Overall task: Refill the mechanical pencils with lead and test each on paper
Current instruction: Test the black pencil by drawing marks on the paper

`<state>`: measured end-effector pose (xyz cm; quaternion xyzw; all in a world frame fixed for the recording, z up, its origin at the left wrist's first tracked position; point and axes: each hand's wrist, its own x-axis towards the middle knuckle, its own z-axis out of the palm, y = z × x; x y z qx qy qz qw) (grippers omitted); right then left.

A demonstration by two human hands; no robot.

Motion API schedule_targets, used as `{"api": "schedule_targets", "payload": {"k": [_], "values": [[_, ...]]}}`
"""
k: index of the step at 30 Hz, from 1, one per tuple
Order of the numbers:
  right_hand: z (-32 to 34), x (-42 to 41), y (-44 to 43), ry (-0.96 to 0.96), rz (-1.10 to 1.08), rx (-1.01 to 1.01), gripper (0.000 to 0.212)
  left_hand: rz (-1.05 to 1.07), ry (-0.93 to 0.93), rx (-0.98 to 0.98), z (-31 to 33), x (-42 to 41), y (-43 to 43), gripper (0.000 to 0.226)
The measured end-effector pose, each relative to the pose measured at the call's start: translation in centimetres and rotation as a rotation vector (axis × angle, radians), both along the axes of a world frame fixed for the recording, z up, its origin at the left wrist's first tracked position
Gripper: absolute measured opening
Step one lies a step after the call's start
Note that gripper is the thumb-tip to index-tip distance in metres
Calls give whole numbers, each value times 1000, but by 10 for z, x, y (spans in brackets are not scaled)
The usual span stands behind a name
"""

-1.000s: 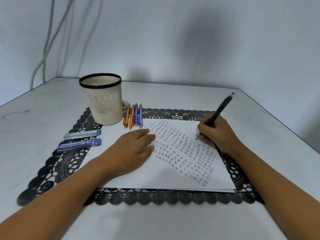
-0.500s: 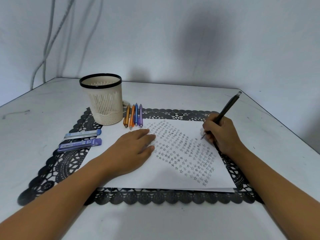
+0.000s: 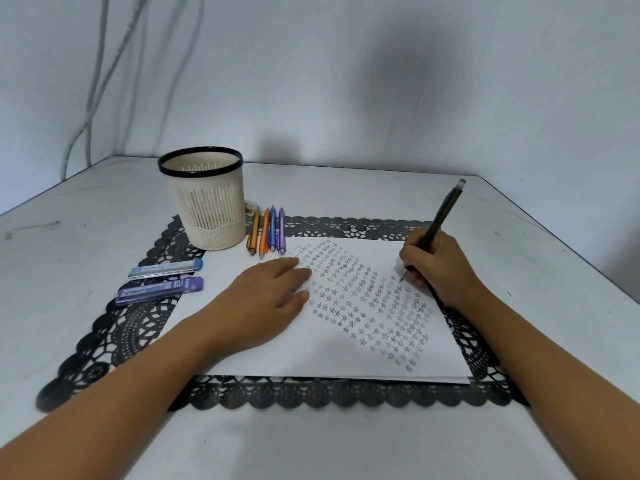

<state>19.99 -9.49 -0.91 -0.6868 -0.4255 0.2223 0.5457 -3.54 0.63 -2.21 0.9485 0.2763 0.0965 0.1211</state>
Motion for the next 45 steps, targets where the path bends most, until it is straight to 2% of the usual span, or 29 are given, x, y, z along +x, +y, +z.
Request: {"api": "schedule_targets", "payload": {"k": [2,7,14,17,20,23,27,29,33,37,41,45], "values": [[0,0,0,10,2,-8,11,1,-3,1,0,0,0,48],[-1,1,0,-95,-12,-4,10,-5,-9,-3,0,0,0,48],[0,-1,-1,2,28,6,15,-7,-12,9,-1,0,1,48],[-1,0,0,-83,-45,5,11,-9,-7,18,-2,0,1,54],[-2,0,0,-142,-59,9,11,-8,-4,16,-3,0,2,50],[0,-1,-1,-85,10,5,14,-4,-16,14,-3,-1,1,60],[0,1,0,-67,39,5,16,-6,-23,10,-3,0,1,53],[-1,4,0,27,57,40,16,-5,-23,11,-3,0,2,48],[2,10,3,382,82,167,8,-9,-29,28,-3,0,2,54],[11,6,4,534,111,201,32,-11,-75,42,-4,0,2,45],[29,-12,6,399,143,124,28,-11,-225,34,-2,0,0,42],[37,-43,11,244,238,-8,17,36,-438,-72,6,2,-5,31]]}}
